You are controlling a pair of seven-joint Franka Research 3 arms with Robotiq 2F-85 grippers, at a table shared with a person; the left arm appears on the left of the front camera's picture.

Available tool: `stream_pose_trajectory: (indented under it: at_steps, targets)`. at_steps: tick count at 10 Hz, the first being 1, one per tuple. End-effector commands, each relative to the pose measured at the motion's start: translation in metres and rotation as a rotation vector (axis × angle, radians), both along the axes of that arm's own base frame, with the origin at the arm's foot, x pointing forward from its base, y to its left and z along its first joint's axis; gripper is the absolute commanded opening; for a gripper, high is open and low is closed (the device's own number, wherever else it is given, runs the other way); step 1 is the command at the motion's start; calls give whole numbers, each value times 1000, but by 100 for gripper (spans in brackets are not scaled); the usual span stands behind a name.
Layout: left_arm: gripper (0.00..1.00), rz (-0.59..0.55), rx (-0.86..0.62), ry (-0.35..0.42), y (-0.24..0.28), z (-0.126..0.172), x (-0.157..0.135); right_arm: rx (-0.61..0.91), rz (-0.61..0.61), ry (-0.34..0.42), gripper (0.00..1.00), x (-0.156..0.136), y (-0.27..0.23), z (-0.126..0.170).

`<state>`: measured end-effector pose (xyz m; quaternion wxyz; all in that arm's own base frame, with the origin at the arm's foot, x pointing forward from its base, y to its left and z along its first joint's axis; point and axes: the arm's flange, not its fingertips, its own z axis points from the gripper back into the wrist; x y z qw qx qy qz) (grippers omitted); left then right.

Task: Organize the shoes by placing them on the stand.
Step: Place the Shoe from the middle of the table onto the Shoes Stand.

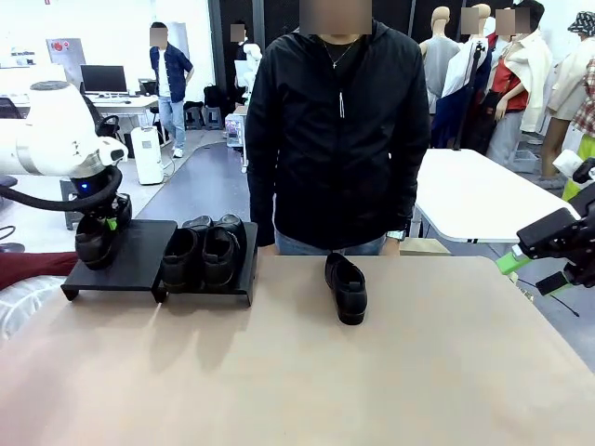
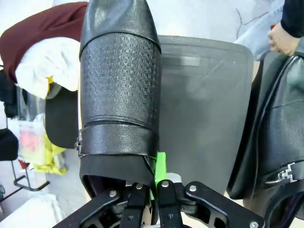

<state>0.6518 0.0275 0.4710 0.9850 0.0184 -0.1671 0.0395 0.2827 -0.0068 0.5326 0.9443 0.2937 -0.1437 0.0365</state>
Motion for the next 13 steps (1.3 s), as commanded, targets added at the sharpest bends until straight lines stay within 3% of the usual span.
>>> stream_pose_trajectory:
  at_steps: [1, 4, 5, 6, 10, 12, 13]
  targets:
    - [0, -9, 40, 7, 5, -2, 9, 9, 12, -22, 100, 4, 1, 0]
    - [0, 21, 81, -3, 5, -10, 14, 9, 12, -22, 100, 4, 1, 0]
    - [58, 28, 74, -9, 6, -7, 13, 9, 12, -22, 100, 4, 1, 0]
    - [100, 20, 80, -23, 6, -4, 9, 9, 12, -22, 100, 4, 1, 0]
    - [100, -34, 79, -77, 0, 20, -20, 9, 12, -22, 100, 4, 1, 0]
    - [100, -113, 46, -107, -1, 50, -60, 9, 12, -22, 100, 4, 1, 0]
    - [100, -206, -12, -79, -4, 68, -95, 9, 12, -22, 100, 4, 1, 0]
